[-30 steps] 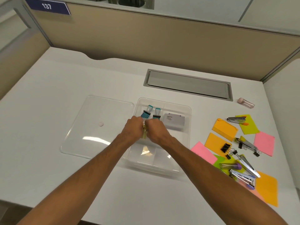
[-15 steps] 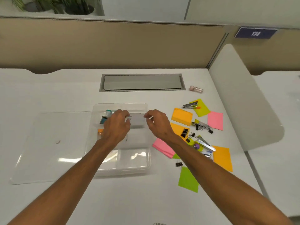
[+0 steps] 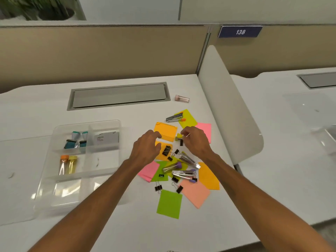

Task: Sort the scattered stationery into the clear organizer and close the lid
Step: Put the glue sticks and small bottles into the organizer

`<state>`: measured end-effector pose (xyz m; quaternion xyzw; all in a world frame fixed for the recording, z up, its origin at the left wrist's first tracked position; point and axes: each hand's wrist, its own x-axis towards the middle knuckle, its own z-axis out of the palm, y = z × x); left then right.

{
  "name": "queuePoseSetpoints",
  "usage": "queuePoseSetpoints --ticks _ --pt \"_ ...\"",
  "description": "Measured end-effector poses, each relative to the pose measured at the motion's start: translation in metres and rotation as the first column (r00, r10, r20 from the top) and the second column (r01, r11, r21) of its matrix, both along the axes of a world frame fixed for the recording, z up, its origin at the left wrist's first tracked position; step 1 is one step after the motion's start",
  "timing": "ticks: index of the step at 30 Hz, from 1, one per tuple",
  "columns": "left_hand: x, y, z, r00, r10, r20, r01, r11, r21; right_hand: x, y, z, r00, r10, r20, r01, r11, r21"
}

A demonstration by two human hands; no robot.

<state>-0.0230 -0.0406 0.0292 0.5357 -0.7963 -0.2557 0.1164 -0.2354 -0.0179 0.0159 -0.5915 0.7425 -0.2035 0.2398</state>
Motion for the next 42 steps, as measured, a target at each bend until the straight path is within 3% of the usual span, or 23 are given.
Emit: queuePoseSetpoints --ticks 15,19,29,31,34,38,42 --pt "-0.068 -0.057 -0.008 0.999 0.039 0.038 -0.040 0.999 0.020 -0.083 -0.121 -0.014 0.984 -0.013 -0.176 0.004 0.999 -0.051" --pt "-0.078 -0.077 -0.016 0.998 0.069 -0.006 -0.068 0.997 0.039 -0.090 -0.165 -0.022 0.968 0.012 -0.250 -0.037 0.995 -0.093" --pt "-0.089 -0.120 -0.036 0.985 0.133 -0.111 -0.130 0.991 0.037 -0.088 -0.221 -0.049 0.884 0.144 -0.444 -0.165 0.986 -0.011" --pt "-0.088 -0.125 -0.038 0.980 0.152 -0.130 -0.146 0.988 0.056 -0.085 -0.218 -0.047 0.927 0.085 -0.365 -0.105 0.994 -0.036" --pt "-0.088 -0.127 -0.037 0.942 0.240 -0.234 -0.213 0.968 0.134 -0.070 -0.199 -0.034 0.996 -0.046 -0.076 0.039 0.996 -0.085" --pt "-0.087 -0.123 -0.024 0.781 0.475 -0.406 -0.305 0.857 0.416 -0.037 -0.145 -0.014 0.971 -0.042 0.234 0.071 0.990 -0.120" --pt "-0.073 -0.100 -0.015 0.596 0.613 -0.519 -0.217 0.745 0.630 -0.014 -0.091 -0.003 0.924 -0.010 0.383 0.048 0.995 -0.088"
